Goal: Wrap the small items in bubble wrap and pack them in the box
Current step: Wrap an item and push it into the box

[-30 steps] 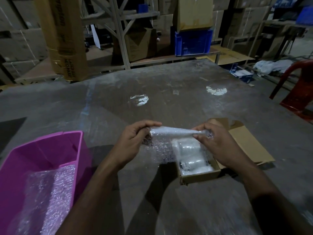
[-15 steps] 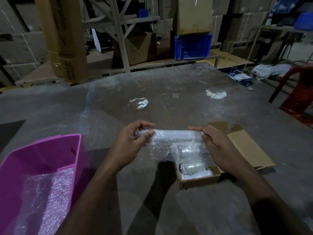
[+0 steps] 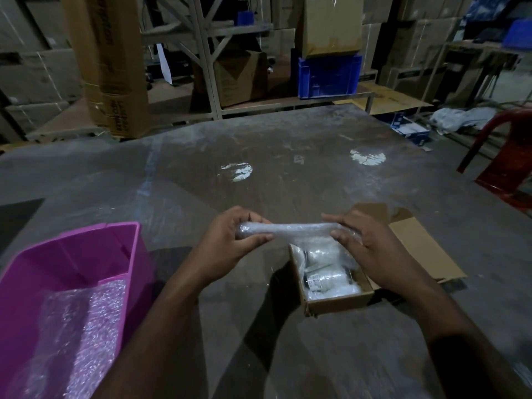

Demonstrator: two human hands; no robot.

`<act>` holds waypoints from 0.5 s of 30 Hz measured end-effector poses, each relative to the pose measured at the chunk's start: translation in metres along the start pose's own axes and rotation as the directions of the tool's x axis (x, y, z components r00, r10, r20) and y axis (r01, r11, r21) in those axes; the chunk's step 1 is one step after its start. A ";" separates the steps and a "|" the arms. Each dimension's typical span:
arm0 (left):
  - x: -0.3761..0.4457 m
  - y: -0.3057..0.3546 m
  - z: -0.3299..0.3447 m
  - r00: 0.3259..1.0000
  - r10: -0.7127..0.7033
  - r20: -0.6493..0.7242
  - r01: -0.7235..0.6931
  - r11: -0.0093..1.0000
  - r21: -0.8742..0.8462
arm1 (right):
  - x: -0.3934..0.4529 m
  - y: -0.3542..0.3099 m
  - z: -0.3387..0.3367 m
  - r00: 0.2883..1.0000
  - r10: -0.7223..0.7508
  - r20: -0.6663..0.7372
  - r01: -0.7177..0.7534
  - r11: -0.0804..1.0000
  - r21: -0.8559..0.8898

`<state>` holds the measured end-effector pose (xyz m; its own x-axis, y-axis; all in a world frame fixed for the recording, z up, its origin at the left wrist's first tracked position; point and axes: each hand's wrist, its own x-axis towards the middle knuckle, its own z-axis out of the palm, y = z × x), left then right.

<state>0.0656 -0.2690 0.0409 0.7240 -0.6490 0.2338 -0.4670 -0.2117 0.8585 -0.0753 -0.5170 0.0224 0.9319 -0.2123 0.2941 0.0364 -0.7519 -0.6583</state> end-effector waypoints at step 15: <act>-0.007 0.013 0.001 0.997 -0.068 -0.027 0.053 0.929 -0.366 | -0.001 -0.003 0.002 1.000 0.014 0.028 -0.013 0.998 -0.063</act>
<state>0.0540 -0.2677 0.0500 0.7677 -0.6129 0.1872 -0.2097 0.0358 0.9771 -0.0754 -0.5134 0.0229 0.9419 -0.2059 0.2653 0.0016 -0.7872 -0.6166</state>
